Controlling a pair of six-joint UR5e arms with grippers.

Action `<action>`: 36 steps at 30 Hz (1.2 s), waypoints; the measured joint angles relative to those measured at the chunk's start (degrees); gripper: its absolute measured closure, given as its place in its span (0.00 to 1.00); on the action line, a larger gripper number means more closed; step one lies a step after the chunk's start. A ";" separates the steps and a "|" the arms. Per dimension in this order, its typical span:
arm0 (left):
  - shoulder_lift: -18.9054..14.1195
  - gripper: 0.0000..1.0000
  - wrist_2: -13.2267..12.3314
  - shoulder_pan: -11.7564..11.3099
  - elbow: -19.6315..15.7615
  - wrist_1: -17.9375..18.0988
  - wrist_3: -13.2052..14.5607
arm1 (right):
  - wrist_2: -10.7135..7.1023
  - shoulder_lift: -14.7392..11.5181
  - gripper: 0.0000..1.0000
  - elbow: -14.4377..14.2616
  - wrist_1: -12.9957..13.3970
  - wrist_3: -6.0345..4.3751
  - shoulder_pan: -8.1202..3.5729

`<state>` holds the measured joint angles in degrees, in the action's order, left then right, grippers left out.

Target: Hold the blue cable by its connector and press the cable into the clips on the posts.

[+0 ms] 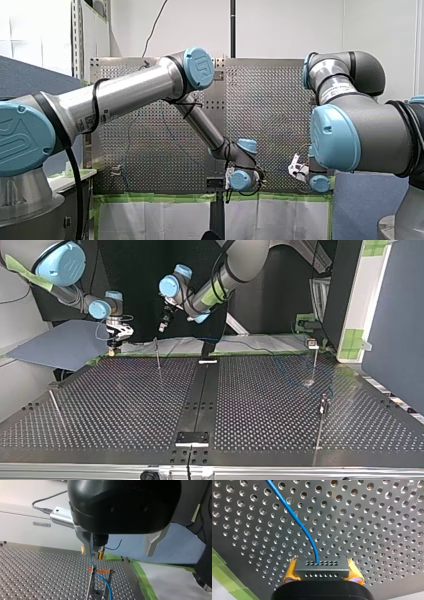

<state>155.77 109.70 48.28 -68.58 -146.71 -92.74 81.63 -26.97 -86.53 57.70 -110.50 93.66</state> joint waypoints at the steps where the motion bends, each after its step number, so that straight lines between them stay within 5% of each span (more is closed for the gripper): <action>1: 0.00 0.00 0.41 0.02 0.01 -0.22 0.13 | 0.00 0.00 1.00 0.00 0.01 0.00 -0.01; 15: 0.07 0.00 5.87 0.15 2.02 -3.13 4.91 | -0.03 0.09 1.00 0.02 0.14 0.00 -0.01; 36: 1.62 0.00 4.50 0.24 6.80 -4.13 -2.78 | -0.02 0.16 1.00 0.01 0.14 -0.06 0.06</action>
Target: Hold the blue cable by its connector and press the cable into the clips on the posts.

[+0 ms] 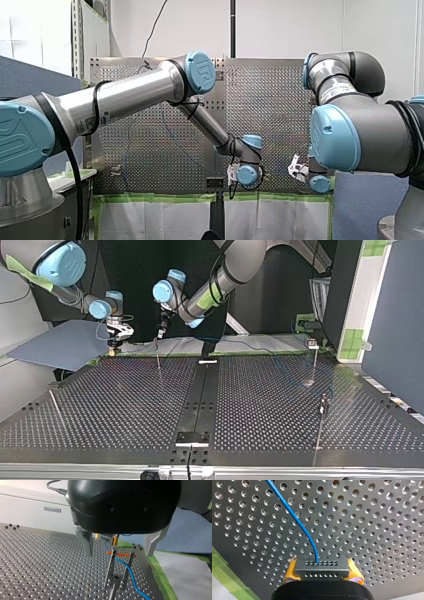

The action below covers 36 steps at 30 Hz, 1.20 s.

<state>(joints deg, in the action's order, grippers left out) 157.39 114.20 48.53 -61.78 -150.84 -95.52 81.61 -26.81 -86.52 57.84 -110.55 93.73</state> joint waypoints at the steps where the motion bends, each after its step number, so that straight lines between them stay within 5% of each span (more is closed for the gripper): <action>1: 0.00 0.00 0.04 0.01 0.00 -0.05 -0.03 | 0.01 0.00 1.00 0.00 0.00 -0.01 0.00; 28: -0.01 0.00 0.05 0.28 -0.07 -1.53 0.15 | -0.12 0.04 1.00 -0.01 0.14 -0.32 0.00; 36: -0.81 0.00 0.87 0.59 -0.77 -4.35 1.61 | -0.12 0.11 1.00 0.01 0.24 -0.39 0.01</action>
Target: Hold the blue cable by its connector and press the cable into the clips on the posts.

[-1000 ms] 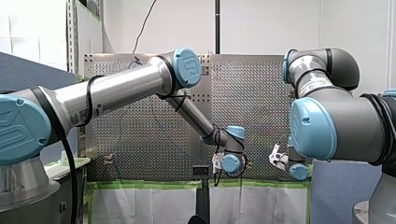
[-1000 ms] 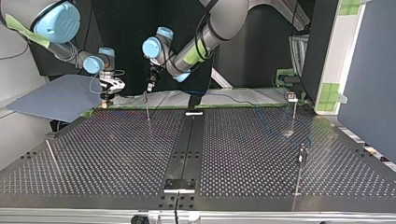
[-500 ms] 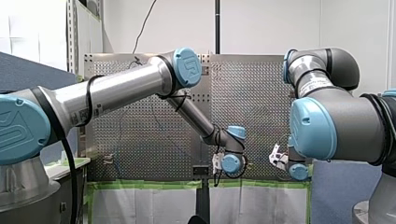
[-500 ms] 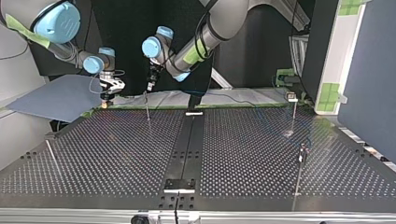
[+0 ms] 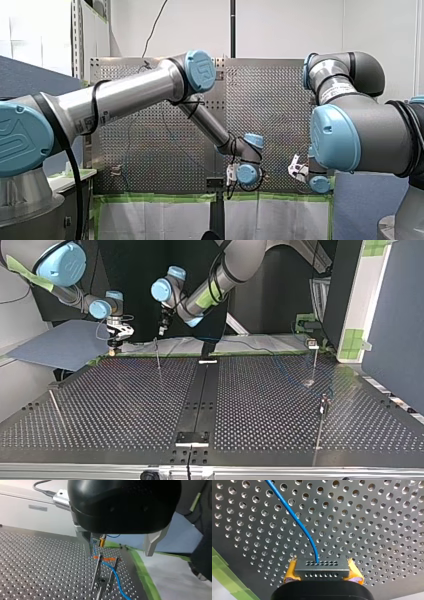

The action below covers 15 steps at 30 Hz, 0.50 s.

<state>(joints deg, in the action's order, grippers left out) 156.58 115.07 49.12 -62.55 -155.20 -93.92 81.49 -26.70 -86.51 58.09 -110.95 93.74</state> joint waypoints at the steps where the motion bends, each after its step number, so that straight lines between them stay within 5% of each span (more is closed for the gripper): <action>1: -0.34 0.00 0.07 0.08 -0.35 -0.14 0.14 | 0.00 0.00 1.00 -0.01 -0.01 -0.02 0.00; 15: -6.83 0.00 0.46 -0.16 -6.86 5.12 0.13 | 0.00 0.09 1.00 0.02 -0.04 -0.25 -0.01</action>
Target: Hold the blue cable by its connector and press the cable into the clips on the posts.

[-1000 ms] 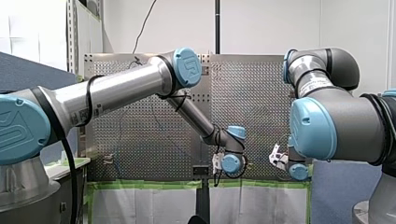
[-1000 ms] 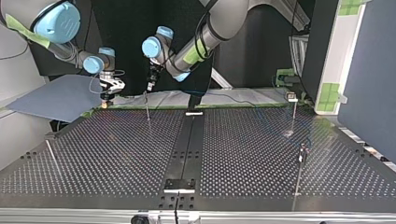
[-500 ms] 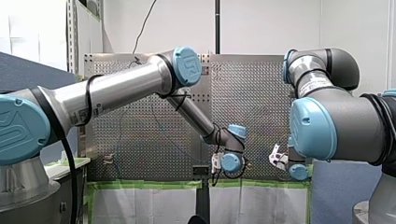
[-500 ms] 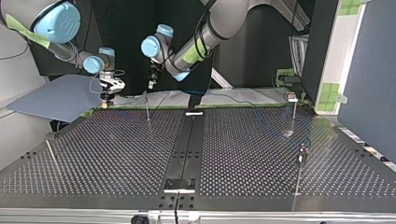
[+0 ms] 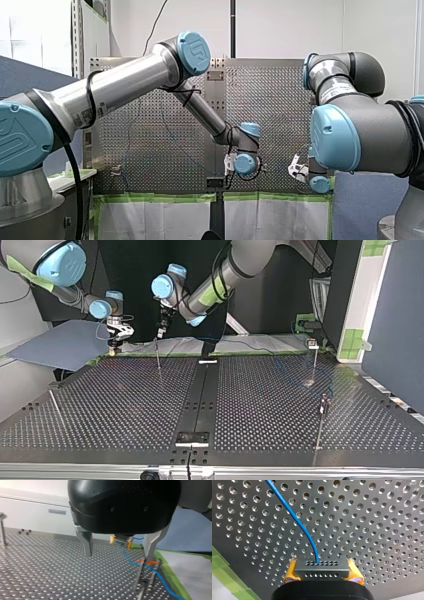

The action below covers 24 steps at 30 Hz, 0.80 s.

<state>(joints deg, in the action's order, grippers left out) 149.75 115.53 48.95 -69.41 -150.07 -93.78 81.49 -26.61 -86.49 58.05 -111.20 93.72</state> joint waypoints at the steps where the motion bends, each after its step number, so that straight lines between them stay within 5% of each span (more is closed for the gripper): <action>1: -0.42 0.00 0.00 -0.04 -0.41 0.41 -0.01 | 0.00 0.00 1.00 -0.01 -0.01 -0.01 0.00; 19: -9.44 0.00 -0.10 -0.60 -9.43 6.38 -3.97 | -0.51 0.10 1.00 -0.03 -0.17 -0.09 0.07; 24: -11.99 0.00 -0.02 -1.31 -12.00 5.31 -4.89 | -0.53 0.11 1.00 -0.04 -0.06 -0.09 0.09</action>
<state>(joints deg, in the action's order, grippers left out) 137.76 115.51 47.64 -81.41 -144.76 -98.68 80.96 -26.51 -86.53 57.99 -111.29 93.82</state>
